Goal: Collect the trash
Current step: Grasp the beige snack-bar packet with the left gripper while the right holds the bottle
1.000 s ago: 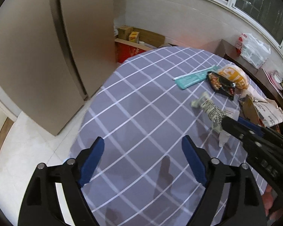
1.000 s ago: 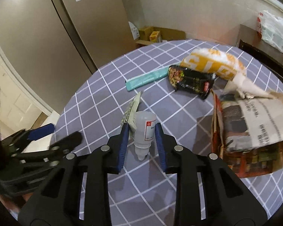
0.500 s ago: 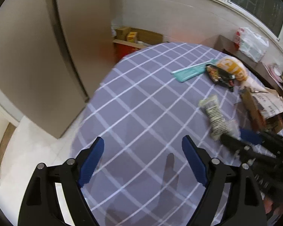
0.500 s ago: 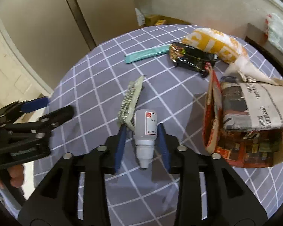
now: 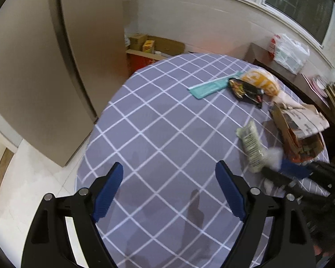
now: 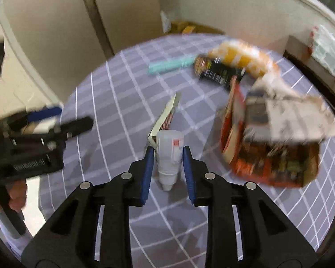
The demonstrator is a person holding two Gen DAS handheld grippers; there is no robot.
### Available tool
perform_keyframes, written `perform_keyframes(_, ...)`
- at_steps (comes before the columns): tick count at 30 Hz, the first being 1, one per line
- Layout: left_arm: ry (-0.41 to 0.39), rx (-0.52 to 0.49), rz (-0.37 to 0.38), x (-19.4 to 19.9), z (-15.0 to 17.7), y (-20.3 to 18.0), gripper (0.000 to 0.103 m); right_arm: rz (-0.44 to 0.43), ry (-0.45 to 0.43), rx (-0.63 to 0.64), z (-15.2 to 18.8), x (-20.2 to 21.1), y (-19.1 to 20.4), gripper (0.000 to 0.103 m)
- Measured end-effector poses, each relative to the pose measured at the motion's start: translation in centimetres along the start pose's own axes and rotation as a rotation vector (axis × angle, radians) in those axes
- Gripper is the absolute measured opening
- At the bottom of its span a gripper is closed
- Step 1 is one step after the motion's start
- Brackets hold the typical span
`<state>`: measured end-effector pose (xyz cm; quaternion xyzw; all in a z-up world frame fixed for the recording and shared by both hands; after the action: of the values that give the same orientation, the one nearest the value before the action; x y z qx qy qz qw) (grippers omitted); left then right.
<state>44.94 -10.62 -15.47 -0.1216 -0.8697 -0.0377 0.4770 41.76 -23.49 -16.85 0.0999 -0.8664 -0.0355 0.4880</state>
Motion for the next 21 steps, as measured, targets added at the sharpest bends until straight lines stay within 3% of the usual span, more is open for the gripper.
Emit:
perform_keyframes(7,0.016,-0.043,-0.017,-0.2,1.2,-1.1,0.083,-0.014,-0.022,-0.063,1.8,0.6,-1.4,0.025)
perform_keyframes(12,0.022,-0.043,0.022,-0.2,1.0,-2.3,0.083,-0.022,-0.125,-0.042,0.1,4.2,-1.3,0.025)
perform_keyframes(21,0.038,-0.132,0.082,-2.0,-0.5,-8.0,0.083,0.078,-0.202,-0.108,-2.4,6.5,-5.4,0.025)
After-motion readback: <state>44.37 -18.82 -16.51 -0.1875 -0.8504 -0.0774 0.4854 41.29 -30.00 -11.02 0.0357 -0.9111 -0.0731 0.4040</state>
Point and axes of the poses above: each gripper's, at about its wrist camera, not at the fingertips, and x roughly against the way its jaws point, y to its left, z to its underside, the point moved 8 cm from there along -x, roughly the way its jaws point, and after that the axes turned 2 degrees about -z, right-handed, at the moved point
